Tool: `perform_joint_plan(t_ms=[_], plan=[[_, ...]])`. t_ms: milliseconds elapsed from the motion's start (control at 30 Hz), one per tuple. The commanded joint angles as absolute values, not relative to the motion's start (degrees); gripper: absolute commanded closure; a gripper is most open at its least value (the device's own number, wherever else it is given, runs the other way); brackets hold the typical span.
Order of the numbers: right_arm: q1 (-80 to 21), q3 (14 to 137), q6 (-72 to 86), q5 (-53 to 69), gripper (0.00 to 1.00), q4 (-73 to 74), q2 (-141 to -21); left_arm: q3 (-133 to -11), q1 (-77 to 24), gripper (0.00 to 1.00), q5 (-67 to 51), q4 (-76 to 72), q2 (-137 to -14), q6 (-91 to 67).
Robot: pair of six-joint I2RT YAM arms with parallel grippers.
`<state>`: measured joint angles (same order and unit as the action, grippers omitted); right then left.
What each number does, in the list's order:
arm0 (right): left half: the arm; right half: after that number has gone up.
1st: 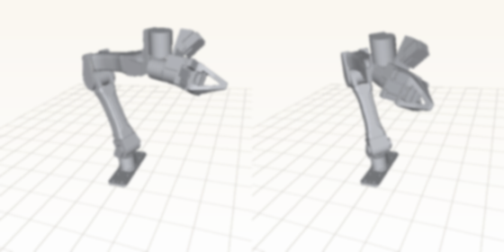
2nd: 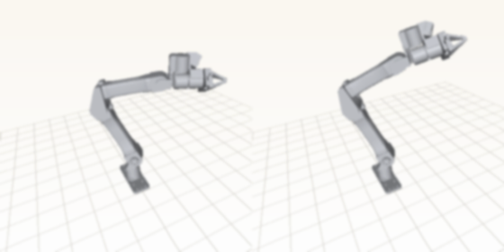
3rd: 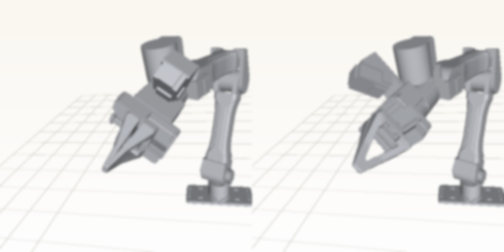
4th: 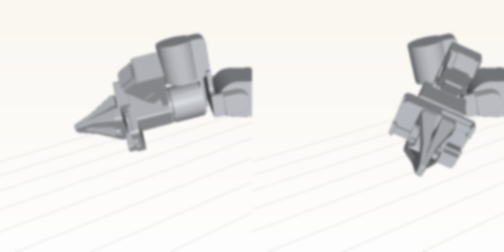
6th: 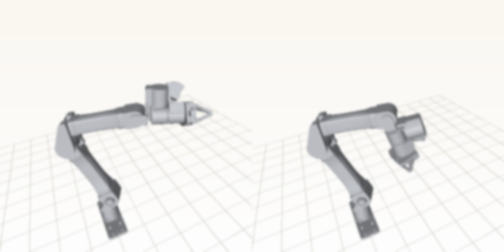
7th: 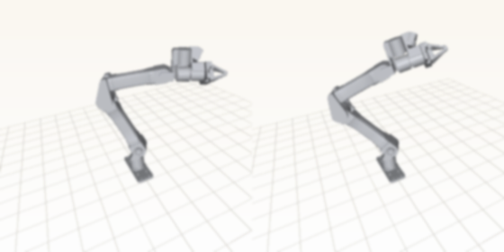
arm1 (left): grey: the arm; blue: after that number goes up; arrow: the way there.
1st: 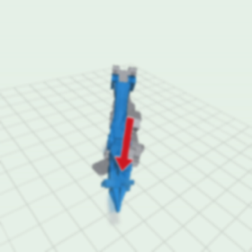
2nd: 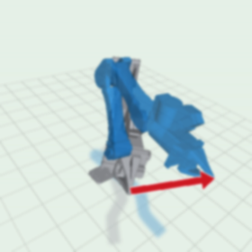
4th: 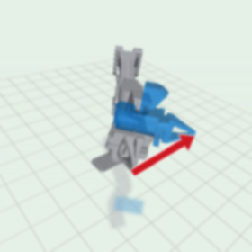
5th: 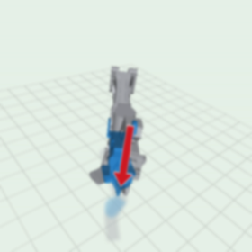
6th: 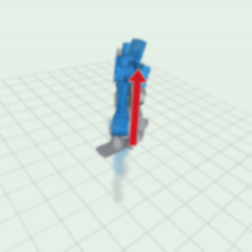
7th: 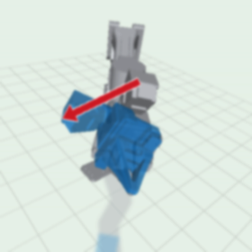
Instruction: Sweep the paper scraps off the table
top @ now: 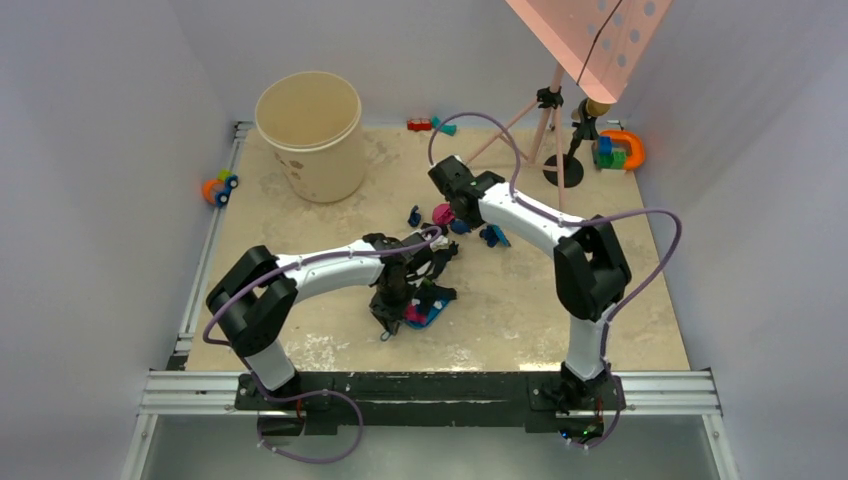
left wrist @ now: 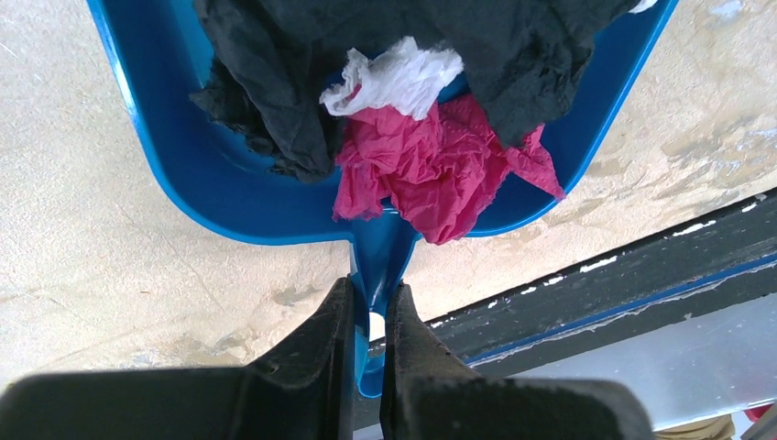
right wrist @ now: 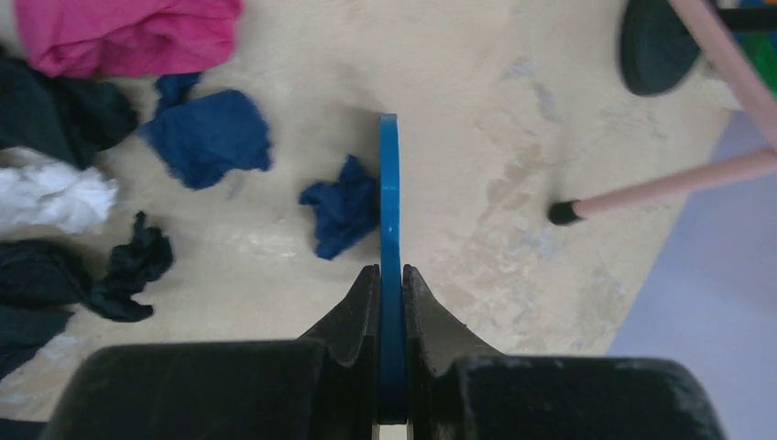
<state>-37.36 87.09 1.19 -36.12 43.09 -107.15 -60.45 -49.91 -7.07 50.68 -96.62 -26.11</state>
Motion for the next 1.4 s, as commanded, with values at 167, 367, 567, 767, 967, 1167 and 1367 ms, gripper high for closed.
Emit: perform_joint_plan(t_ms=[167, 367, 567, 767, 967, 1167, 1367], plan=[[-38.4, 81.5, -6.8, 9.0, 1.00, 35.9, -96.3, -62.6, -46.9, 1.00, -6.1, 50.2, -96.4, -24.0], [-38.4, 78.8, -6.5, 22.5, 1.00, 39.9, -92.4, -63.9, -46.3, 1.00, -4.2, 48.1, -98.1, -22.9], [-37.2, 80.4, -0.6, 10.9, 1.00, 42.3, -89.4, -63.1, -46.3, 1.00, -2.1, 45.9, -97.9, -21.8], [-35.7, 80.9, 3.7, -1.7, 1.00, 39.1, -85.2, -62.1, -46.3, 1.00, -3.3, 45.5, -98.2, -22.6], [-35.7, 83.1, 3.6, -7.6, 1.00, 38.8, -91.1, -61.4, -46.4, 1.00, -3.7, 45.3, -98.0, -23.2], [-37.6, 82.5, 2.8, -11.3, 1.00, 40.2, -100.8, -61.9, -46.3, 1.00, -3.6, 45.7, -98.0, -22.8], [-43.4, 80.4, -2.4, 6.0, 1.00, 37.3, -98.5, -62.9, -46.3, 1.00, -3.2, 46.8, -98.9, -22.2]])
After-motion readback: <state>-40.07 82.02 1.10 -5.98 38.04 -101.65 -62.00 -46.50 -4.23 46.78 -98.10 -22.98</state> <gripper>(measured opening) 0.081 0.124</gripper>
